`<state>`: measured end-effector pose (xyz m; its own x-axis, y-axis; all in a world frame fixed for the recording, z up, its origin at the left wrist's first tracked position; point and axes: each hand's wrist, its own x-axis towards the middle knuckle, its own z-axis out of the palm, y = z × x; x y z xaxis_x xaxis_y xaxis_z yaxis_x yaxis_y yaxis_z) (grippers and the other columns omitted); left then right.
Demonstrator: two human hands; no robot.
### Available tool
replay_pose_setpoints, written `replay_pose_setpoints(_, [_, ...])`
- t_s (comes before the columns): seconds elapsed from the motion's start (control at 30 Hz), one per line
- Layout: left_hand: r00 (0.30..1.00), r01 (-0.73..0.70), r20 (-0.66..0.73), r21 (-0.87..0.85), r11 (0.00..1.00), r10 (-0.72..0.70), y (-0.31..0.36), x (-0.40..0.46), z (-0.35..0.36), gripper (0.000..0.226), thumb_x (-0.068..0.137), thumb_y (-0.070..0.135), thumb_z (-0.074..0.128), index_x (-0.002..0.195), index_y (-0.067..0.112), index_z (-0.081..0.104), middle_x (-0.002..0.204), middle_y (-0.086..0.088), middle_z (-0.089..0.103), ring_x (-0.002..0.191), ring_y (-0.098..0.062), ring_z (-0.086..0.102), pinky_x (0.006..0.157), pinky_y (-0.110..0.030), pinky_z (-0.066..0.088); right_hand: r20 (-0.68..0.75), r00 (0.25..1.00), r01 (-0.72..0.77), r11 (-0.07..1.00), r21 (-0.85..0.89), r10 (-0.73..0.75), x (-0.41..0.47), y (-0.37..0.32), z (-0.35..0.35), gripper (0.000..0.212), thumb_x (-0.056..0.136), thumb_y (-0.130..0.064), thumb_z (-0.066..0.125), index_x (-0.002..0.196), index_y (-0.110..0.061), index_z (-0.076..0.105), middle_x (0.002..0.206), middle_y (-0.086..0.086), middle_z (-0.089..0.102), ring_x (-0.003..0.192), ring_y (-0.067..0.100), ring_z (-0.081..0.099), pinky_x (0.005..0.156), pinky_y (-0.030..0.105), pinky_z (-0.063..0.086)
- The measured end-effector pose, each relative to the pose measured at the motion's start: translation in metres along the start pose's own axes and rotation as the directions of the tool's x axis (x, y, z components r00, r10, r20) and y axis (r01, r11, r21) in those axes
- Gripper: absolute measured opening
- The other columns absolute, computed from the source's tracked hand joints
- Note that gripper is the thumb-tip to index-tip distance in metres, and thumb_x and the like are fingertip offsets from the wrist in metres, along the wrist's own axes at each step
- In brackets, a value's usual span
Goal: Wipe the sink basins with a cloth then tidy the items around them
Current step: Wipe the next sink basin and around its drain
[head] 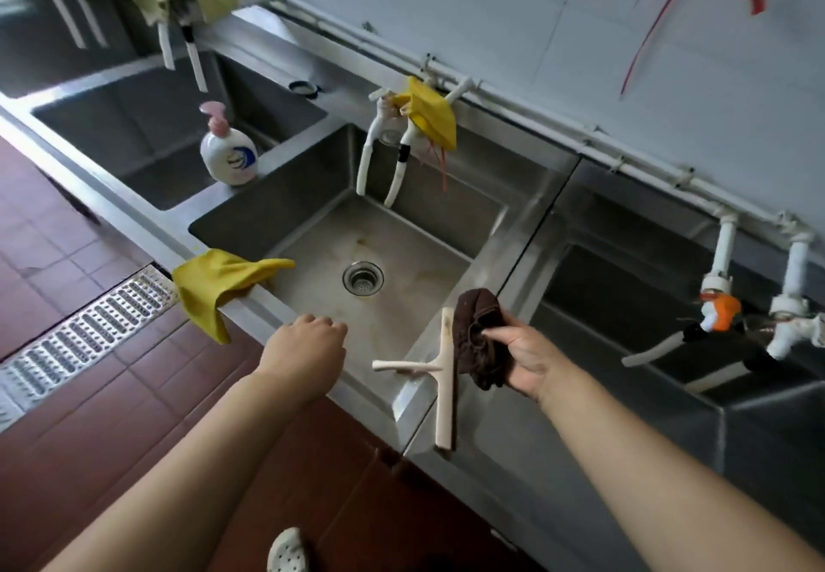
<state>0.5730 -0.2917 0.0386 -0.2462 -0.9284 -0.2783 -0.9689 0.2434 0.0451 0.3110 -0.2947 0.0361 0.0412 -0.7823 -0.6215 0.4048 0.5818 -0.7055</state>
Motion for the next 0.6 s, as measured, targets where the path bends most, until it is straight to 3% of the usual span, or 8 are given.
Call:
replay_pose_setpoints(0.13, [0.998,-0.038,0.047,-0.006,0.999,0.038,-0.069,0.013,-0.004,0.027,0.098,0.029,0.038,0.118,0.019,0.053,0.119,0.000,0.057,0.114,-0.022,0.050,0.091,-0.037,0.047,-0.066,0.997,0.039,0.994,0.099,-0.033,0.029,0.012,0.057,0.045,0.090,0.012,0.032,0.111,-0.018,0.058,0.093,0.016,0.062,0.081,0.028,0.060,0.063,0.035,0.056])
replay_pose_setpoints(0.27, [0.994,-0.089,0.071,0.008,0.996,0.089,-0.106,0.035,-0.007,0.027,0.098,0.029,0.038,0.118,0.018,0.053,0.117,0.000,0.058,0.112,-0.021,0.052,0.090,-0.034,0.047,-0.124,0.991,0.060,0.985,0.164,-0.039,0.054,0.025,0.098,0.044,0.090,0.013,0.032,0.105,-0.018,0.060,0.087,0.014,0.065,0.077,0.026,0.063,0.067,0.036,0.055])
replay_pose_setpoints(0.37, [0.985,-0.147,0.089,-0.005,0.989,0.146,-0.114,0.055,-0.007,0.032,0.098,0.029,0.039,0.126,0.019,0.051,0.122,0.000,0.057,0.115,-0.021,0.051,0.095,-0.035,0.045,-0.167,0.985,0.065,0.981,0.182,-0.034,0.065,0.030,0.116,0.043,0.090,0.013,0.032,0.103,-0.018,0.059,0.086,0.014,0.063,0.077,0.027,0.062,0.072,0.039,0.053])
replay_pose_setpoints(0.53, [0.967,-0.224,0.115,-0.026,0.974,0.225,-0.098,0.090,-0.006,0.039,0.098,0.030,0.040,0.136,0.023,0.044,0.136,0.002,0.049,0.126,-0.020,0.045,0.101,-0.034,0.041,-0.246,0.969,0.082,0.976,0.204,-0.030,0.084,0.029,0.126,0.047,0.091,0.012,0.034,0.122,-0.019,0.053,0.093,0.015,0.061,0.085,0.029,0.058,0.088,0.044,0.045])
replay_pose_setpoints(0.6, [0.962,-0.242,0.123,-0.027,0.970,0.244,-0.088,0.104,-0.007,0.040,0.098,0.029,0.040,0.137,0.023,0.043,0.138,0.002,0.047,0.128,-0.019,0.043,0.102,-0.034,0.040,-0.276,0.961,0.081,0.971,0.224,-0.017,0.094,0.027,0.126,0.048,0.090,0.011,0.036,0.119,-0.022,0.054,0.094,0.014,0.061,0.085,0.028,0.058,0.084,0.040,0.046])
